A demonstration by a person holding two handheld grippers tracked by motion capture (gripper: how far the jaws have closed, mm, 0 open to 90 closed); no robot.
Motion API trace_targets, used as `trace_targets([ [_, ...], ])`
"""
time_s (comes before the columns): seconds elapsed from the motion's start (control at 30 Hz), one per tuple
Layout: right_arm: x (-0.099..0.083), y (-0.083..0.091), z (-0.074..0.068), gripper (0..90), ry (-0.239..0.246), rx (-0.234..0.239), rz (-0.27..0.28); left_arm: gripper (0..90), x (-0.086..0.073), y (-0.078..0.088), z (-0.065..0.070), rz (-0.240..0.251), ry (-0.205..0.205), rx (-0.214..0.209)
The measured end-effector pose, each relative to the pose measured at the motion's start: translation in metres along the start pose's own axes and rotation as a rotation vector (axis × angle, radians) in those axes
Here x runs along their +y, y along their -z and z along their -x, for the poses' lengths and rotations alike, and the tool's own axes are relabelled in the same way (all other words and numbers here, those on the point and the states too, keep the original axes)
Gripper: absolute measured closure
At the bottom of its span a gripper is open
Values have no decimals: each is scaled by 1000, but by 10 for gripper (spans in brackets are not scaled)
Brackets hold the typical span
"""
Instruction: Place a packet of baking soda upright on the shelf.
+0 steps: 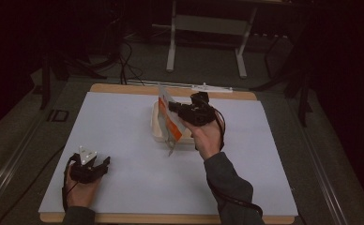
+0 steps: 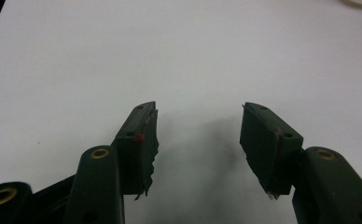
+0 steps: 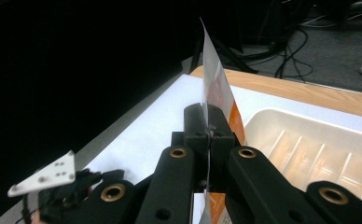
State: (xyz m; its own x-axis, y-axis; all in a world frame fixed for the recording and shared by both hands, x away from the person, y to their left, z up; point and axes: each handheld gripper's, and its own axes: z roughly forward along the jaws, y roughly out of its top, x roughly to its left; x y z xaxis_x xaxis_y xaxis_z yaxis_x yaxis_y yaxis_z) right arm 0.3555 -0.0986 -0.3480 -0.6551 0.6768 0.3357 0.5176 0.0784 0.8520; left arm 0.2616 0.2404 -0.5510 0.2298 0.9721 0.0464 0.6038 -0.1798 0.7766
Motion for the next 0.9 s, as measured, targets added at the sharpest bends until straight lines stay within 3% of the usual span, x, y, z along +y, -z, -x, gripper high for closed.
trace_targets([
  [0.2,3,-4,5,900,-39,-33,24,458,0,0,0,1,-2,-1],
  [0.9,7,-26,12,900,-89,-139,104,456,0,0,0,4,0,-2],
])
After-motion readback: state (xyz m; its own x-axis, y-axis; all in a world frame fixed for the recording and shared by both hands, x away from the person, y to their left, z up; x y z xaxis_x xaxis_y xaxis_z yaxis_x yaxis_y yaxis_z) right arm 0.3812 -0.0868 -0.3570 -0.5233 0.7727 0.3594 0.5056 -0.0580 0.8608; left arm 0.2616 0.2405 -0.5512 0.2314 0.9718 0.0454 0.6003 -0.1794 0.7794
